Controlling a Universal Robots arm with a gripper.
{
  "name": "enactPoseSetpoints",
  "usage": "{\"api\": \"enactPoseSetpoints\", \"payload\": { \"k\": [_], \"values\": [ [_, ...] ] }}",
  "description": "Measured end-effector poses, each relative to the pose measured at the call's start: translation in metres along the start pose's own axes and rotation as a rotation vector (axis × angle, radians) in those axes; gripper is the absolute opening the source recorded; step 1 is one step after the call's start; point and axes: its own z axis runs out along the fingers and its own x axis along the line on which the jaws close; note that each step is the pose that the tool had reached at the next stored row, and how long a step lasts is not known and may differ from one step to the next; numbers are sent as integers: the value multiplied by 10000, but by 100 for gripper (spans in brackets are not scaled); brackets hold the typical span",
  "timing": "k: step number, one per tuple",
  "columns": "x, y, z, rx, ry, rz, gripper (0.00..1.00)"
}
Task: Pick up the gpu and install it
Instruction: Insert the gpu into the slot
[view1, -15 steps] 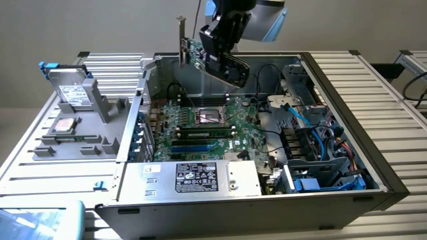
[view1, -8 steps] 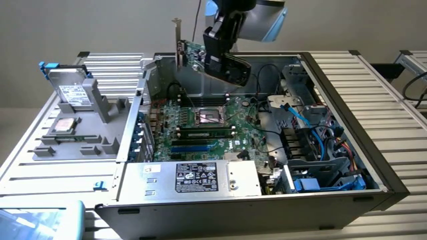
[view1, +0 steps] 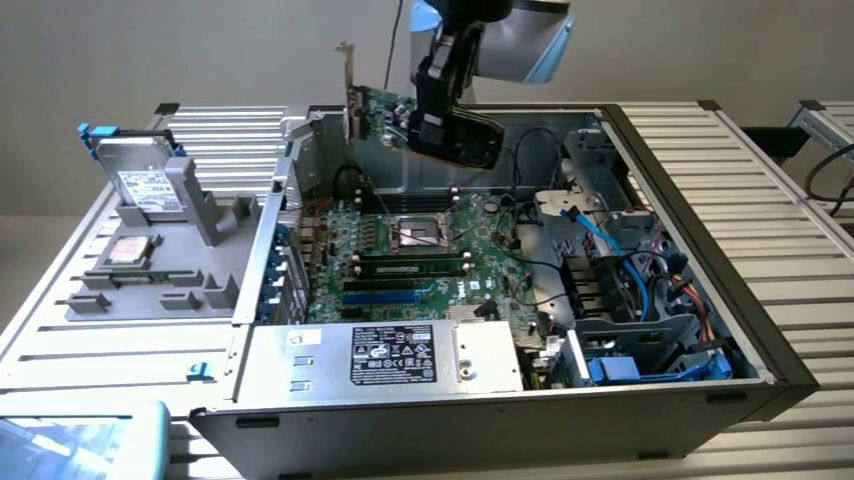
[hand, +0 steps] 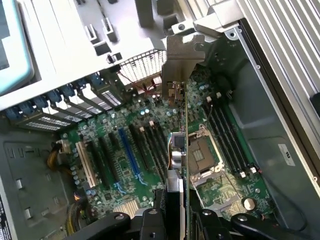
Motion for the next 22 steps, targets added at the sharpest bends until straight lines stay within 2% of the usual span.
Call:
{"api": "enactPoseSetpoints", "payload": {
  "k": [7, 10, 15, 19, 22],
  "values": [
    [0, 0, 3, 38, 173, -1263, 28],
    [0, -1, 9, 86, 240, -1802, 28],
    [0, -4, 28, 278, 313, -2673, 28],
    [-1, -6, 44, 487, 347, -3252, 28],
    [-1, -8, 59, 583, 392, -3619, 28]
  ]
}}
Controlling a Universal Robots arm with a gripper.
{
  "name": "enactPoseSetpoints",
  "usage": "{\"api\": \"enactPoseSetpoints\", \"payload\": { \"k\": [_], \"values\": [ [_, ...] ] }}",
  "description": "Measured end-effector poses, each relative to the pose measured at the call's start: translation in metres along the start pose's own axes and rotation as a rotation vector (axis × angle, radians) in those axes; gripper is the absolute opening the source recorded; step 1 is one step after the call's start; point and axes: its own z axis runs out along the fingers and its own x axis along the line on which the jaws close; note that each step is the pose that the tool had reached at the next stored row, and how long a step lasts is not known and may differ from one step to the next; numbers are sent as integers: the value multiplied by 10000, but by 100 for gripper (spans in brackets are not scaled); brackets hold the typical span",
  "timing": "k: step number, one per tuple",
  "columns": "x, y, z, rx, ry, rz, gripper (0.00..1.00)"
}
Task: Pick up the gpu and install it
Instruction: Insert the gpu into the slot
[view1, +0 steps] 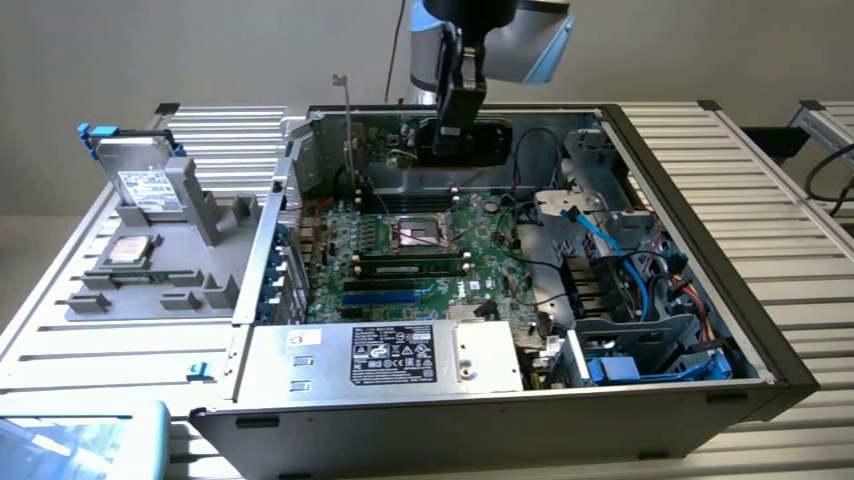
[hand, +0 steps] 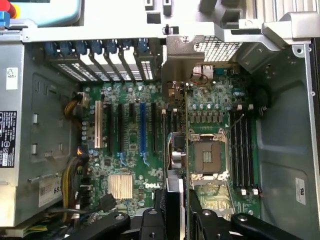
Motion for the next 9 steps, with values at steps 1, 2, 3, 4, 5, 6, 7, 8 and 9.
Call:
{"api": "enactPoseSetpoints", "payload": {
  "k": [1, 2, 3, 4, 5, 6, 7, 8, 9],
  "values": [
    [0, 0, 4, 27, 25, -105, 28],
    [0, -1, 9, 49, 50, -201, 28],
    [0, -1, 14, 63, 78, -291, 28],
    [0, 0, 19, 70, 111, -368, 28],
    [0, 4, 26, 72, 139, -432, 28],
    [0, 10, 33, 73, 164, -480, 28],
    [0, 21, 40, 74, 192, -516, 28],
    [0, 38, 47, 75, 227, -534, 28],
    [1, 63, 55, 74, 272, -534, 28]
  ]
}}
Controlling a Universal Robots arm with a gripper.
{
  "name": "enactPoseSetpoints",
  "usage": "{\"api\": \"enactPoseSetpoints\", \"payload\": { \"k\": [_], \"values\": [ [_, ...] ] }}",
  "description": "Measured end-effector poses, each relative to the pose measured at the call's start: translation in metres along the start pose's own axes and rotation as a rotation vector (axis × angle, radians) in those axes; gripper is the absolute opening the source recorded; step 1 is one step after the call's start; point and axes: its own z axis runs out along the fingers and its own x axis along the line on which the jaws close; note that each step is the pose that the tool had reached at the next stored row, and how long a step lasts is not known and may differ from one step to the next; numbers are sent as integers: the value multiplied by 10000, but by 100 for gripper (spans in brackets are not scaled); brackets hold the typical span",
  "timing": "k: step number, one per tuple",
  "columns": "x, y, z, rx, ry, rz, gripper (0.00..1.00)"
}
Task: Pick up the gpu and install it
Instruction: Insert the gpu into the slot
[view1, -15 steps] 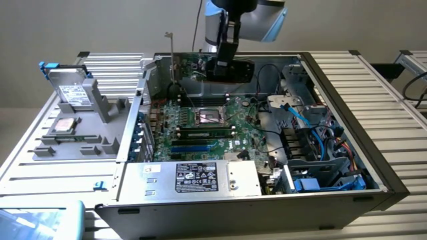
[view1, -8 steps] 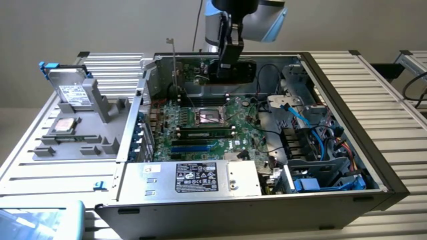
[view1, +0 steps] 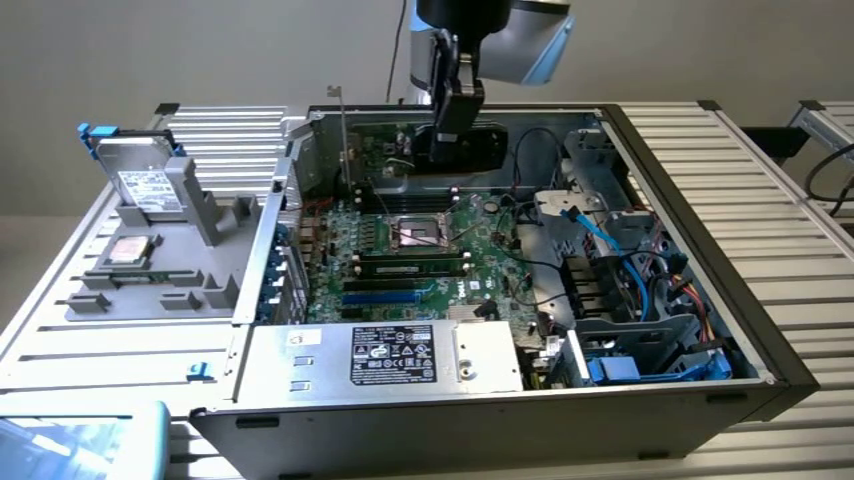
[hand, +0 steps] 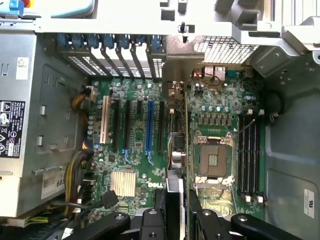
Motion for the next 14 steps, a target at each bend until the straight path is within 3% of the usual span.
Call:
{"api": "enactPoseSetpoints", "payload": {
  "k": [3, 5, 14],
  "values": [
    [-5, 102, 32, -1, 104, 9, 28],
    [-7, 135, 70, 0, 108, 22, 28],
    [4, 137, 236, -11, 82, 305, 28]
  ]
}}
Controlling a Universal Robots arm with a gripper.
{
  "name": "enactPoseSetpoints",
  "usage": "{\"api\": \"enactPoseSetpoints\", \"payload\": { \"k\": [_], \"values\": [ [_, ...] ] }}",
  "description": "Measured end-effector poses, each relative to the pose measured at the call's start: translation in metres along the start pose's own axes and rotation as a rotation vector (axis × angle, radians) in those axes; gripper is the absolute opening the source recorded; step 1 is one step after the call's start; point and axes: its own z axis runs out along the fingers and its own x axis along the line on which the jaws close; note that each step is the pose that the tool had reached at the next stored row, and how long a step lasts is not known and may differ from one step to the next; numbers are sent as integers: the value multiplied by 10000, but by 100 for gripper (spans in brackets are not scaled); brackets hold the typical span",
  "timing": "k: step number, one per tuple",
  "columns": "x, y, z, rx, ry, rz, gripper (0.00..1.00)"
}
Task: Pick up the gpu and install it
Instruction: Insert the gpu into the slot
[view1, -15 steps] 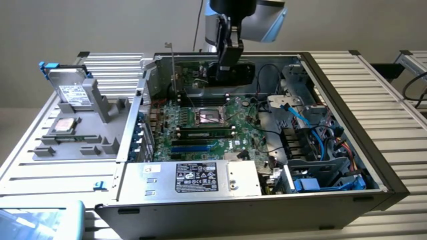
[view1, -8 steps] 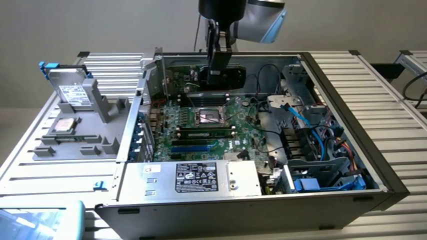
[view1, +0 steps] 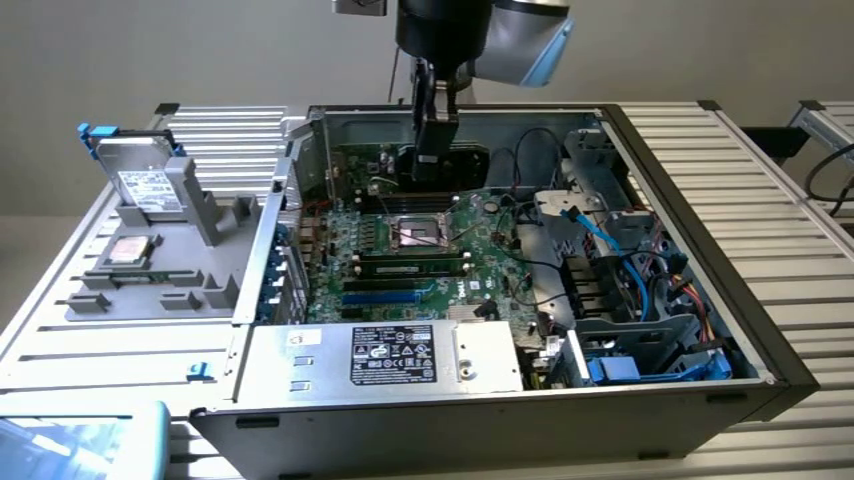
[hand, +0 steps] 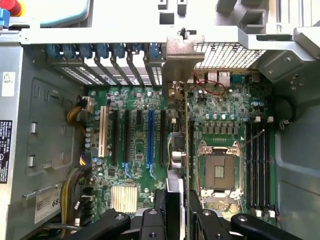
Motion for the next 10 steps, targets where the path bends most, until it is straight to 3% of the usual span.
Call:
{"api": "enactPoseSetpoints", "payload": {
  "k": [8, 10],
  "values": [
    [118, 21, 112, -6, -4, 35, 28],
    [134, 62, 143, -6, -6, 34, 28]
  ]
}}
